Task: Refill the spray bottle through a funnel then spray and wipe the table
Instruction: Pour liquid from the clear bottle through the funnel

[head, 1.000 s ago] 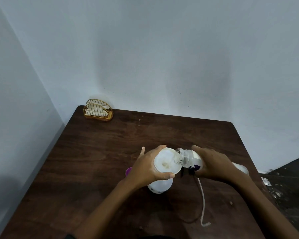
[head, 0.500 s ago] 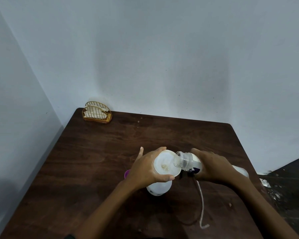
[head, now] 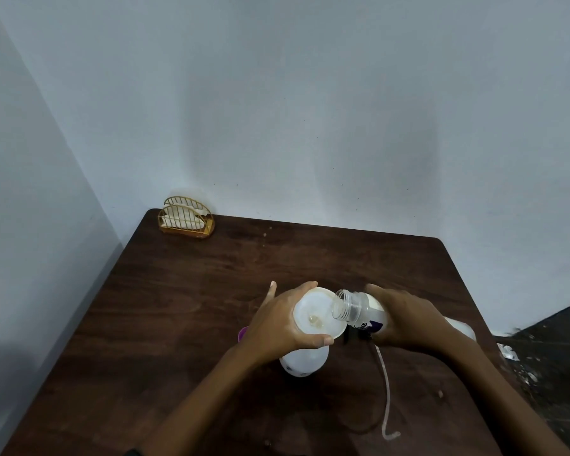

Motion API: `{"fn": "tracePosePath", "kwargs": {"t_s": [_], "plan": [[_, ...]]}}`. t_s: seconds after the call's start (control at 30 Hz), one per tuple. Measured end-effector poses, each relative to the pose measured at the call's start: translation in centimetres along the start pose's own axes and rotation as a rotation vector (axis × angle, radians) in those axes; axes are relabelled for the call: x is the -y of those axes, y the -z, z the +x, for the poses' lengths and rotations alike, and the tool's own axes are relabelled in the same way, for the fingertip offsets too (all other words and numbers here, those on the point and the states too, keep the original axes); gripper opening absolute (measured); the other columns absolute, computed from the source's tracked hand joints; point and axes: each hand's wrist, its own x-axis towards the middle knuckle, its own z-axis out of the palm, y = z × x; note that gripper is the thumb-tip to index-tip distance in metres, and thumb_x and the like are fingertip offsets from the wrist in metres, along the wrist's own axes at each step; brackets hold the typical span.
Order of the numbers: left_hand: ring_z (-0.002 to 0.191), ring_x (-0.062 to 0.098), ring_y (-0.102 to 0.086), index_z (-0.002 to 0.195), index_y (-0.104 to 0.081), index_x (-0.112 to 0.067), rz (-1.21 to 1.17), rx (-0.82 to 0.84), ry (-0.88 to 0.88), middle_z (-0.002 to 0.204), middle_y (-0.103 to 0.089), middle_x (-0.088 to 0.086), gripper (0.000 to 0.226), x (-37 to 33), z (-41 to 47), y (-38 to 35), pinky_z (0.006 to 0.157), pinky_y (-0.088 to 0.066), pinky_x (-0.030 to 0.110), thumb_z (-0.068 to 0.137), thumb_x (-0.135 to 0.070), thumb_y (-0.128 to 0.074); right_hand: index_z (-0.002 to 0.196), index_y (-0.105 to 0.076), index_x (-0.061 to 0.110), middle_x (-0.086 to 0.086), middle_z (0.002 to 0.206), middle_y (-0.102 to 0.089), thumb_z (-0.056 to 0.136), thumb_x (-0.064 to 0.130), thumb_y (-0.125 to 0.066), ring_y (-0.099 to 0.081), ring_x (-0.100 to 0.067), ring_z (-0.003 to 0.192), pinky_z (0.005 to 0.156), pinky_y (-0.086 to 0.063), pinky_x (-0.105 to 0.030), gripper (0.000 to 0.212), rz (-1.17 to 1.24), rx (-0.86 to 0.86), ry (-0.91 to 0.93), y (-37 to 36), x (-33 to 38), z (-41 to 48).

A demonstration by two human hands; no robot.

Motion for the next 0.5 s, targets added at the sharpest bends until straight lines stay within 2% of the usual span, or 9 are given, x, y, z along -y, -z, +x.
{"fn": "tracePosePath", "kwargs": {"t_s": [0.17,0.33,0.5], "plan": [[0.130,0.000,-0.040,0.143,-0.032,-0.028,-0.011,-0.001,-0.007,0.143,-0.044,-0.016,0.101,0.04,-0.03,-0.09,0.118,0.008,0.039,0.058,-0.077,-0.054,0.102,-0.046,0.033,0.012,0.096,-0.060,0.071,0.044,-0.070,-0.049,-0.008,0.077,0.060,-0.037,-0.023,0.041,0.012,-0.009,-0.013,0.00,-0.03,-0.07],[0.130,0.001,-0.040,0.143,-0.033,-0.028,-0.014,-0.010,-0.005,0.142,-0.045,-0.015,0.096,0.08,-0.04,-0.06,0.120,0.006,0.042,0.062,-0.070,-0.062,0.105,-0.046,0.033,0.011,0.099,-0.060,0.072,0.044,-0.070,-0.050,-0.007,0.079,0.056,-0.034,-0.019,0.043,-0.002,0.009,-0.007,0.03,0.10,-0.13],[0.130,0.001,-0.040,0.143,-0.033,-0.027,-0.015,-0.004,-0.007,0.142,-0.045,-0.014,0.101,0.00,-0.03,-0.08,0.119,0.007,0.040,0.058,-0.077,-0.055,0.105,-0.045,0.034,0.012,0.098,-0.060,0.072,0.045,-0.070,-0.050,-0.007,0.078,0.054,-0.032,-0.017,0.043,-0.006,0.011,-0.010,-0.01,0.09,-0.15]]}}
